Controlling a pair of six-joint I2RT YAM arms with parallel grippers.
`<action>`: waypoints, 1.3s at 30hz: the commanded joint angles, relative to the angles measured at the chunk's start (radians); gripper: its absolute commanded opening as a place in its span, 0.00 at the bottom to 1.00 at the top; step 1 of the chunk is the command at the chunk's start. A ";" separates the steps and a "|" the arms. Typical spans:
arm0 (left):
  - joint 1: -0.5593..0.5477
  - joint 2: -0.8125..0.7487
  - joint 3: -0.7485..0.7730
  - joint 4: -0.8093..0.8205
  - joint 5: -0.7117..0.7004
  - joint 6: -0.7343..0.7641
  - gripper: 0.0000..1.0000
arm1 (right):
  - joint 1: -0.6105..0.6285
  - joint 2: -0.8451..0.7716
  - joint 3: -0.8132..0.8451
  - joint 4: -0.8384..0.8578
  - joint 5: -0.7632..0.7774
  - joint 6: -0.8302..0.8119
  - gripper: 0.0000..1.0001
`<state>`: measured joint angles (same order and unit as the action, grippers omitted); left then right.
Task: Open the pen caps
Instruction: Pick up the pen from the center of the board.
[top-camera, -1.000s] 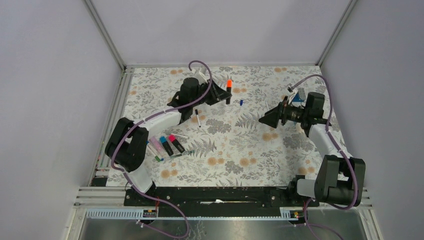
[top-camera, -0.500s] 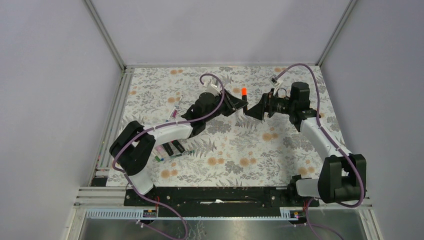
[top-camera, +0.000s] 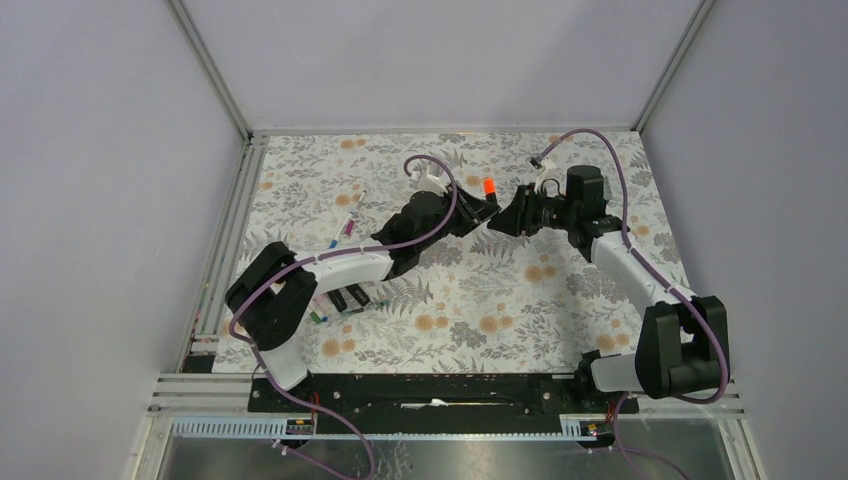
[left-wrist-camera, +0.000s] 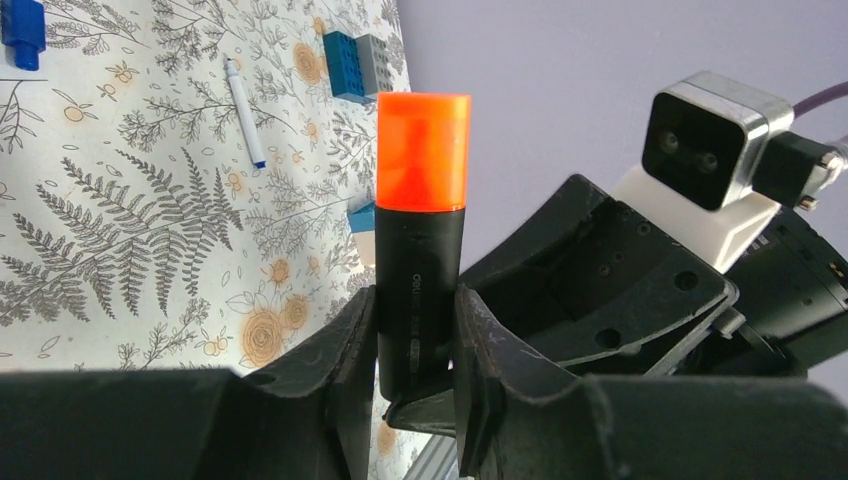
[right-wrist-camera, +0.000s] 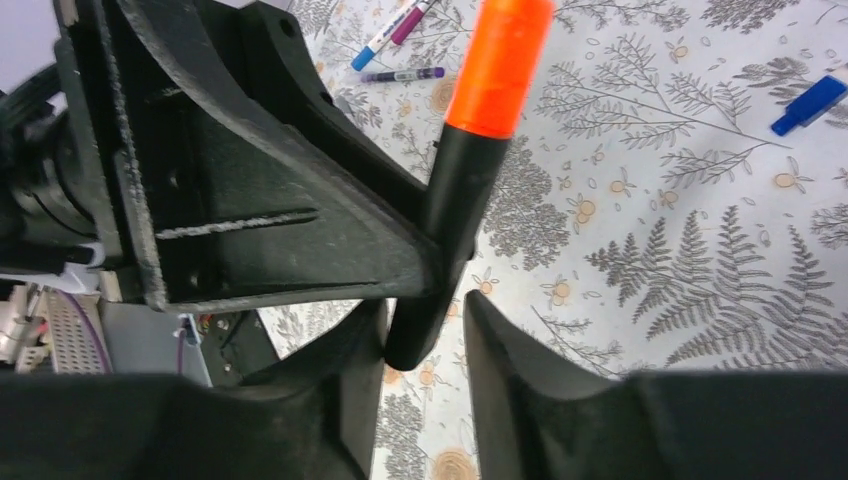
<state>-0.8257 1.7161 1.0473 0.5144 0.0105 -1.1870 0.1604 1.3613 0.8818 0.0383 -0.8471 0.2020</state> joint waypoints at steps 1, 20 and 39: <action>-0.017 0.010 0.059 0.045 -0.028 -0.012 0.00 | 0.009 0.015 0.049 0.033 0.071 0.012 0.33; 0.032 -0.114 0.047 -0.039 0.019 0.214 0.79 | -0.077 -0.078 -0.055 0.056 -0.215 -0.096 0.00; 0.273 -0.406 -0.127 0.019 0.219 0.425 0.99 | -0.140 -0.159 -0.150 0.074 -0.431 -0.188 0.00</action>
<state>-0.6296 1.3331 0.9600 0.4080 0.0582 -0.7273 0.0360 1.2282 0.7403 0.0811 -1.2137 0.0586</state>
